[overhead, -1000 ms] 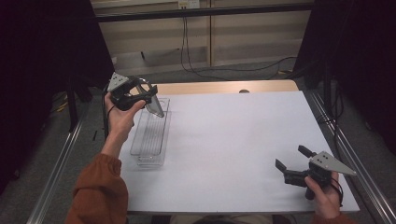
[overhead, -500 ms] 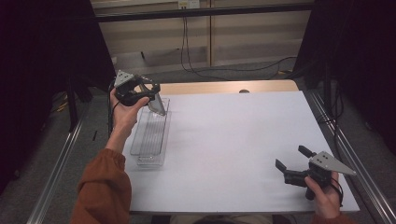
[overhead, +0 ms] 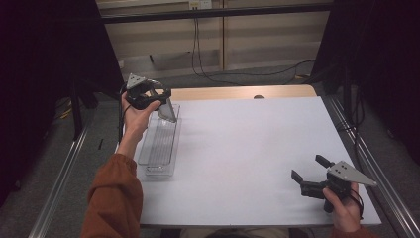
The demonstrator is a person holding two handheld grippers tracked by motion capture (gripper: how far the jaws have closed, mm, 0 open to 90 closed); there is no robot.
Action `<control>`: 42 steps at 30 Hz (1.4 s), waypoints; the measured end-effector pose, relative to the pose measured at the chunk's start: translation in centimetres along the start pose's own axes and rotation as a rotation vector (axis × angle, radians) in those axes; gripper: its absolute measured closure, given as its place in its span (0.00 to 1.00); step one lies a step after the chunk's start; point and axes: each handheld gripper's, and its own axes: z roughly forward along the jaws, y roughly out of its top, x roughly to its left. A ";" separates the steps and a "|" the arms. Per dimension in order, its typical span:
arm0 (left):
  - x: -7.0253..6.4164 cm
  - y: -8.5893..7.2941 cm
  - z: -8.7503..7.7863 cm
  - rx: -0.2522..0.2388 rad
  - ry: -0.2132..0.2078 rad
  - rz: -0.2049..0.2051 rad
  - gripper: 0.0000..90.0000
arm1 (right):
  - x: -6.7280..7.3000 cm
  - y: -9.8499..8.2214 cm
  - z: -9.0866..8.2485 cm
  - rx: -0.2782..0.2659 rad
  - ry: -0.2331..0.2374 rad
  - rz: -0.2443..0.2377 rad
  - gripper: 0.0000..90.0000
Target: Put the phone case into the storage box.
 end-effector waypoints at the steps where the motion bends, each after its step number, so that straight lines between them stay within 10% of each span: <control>1: 0.0 0.0 0.2 0.003 -0.001 0.001 0.13 | 0.0 0.0 0.0 0.000 0.000 -0.003 0.00; 42: 1.4 -2.2 3.6 0.097 0.085 -0.032 0.13 | 0.0 -0.1 0.0 0.001 0.014 -0.005 0.00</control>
